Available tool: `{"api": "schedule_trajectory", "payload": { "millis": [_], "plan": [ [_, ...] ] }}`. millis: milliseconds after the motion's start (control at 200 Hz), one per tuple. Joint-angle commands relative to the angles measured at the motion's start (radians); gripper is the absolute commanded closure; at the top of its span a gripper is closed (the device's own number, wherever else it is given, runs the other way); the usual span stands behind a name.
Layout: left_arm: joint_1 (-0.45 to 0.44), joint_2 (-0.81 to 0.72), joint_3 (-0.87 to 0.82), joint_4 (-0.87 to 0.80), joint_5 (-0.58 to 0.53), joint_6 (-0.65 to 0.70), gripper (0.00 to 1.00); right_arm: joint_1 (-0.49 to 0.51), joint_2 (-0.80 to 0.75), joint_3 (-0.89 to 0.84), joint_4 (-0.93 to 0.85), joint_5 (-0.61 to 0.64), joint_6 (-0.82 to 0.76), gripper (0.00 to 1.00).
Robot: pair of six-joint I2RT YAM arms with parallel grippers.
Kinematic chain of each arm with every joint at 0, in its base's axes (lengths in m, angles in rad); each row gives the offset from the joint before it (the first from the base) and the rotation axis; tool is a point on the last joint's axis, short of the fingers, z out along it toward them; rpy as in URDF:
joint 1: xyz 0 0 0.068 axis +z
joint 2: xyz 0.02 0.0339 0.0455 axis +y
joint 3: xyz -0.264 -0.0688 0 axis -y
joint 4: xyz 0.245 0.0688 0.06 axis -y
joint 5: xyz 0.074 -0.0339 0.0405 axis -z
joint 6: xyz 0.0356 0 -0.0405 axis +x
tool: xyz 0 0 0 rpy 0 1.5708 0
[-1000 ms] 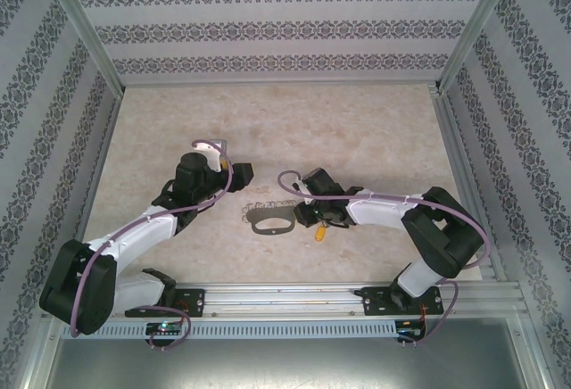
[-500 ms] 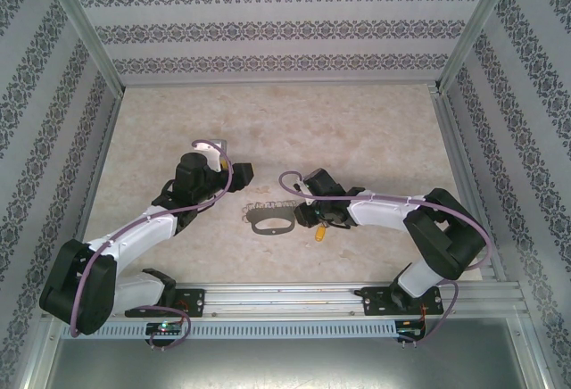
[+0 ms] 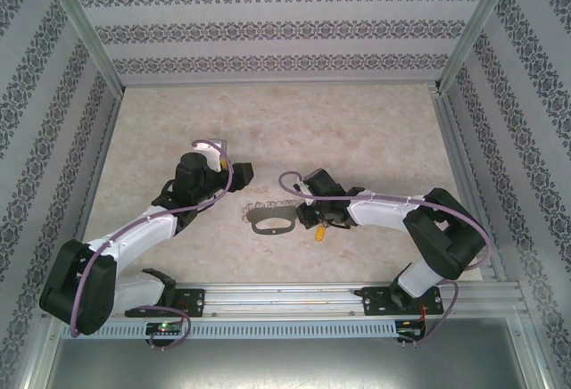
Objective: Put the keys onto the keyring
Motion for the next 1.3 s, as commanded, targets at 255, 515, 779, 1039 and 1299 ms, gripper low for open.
{"api": "schedule_trajectory", "payload": {
  "millis": [255,515,779,1039,1299],
  "plan": [
    [-0.011,0.005,0.028,0.094,0.010,0.036,0.20,0.008,-0.039,0.047,-0.046,0.007,-0.025,1.00],
    [-0.012,0.081,0.154,0.059,0.066,0.049,0.22,-0.018,-0.103,0.131,-0.070,-0.005,-0.058,1.00],
    [-0.012,0.179,0.301,0.027,0.066,0.131,0.15,-0.107,-0.125,0.227,0.013,-0.131,-0.102,1.00],
    [-0.002,0.264,0.439,0.006,0.092,0.223,0.00,-0.194,-0.100,0.289,0.103,-0.258,-0.144,1.00],
    [0.007,0.316,0.478,0.128,0.040,0.122,0.00,-0.284,-0.093,0.292,0.207,-0.422,-0.176,1.00]
  ]
}}
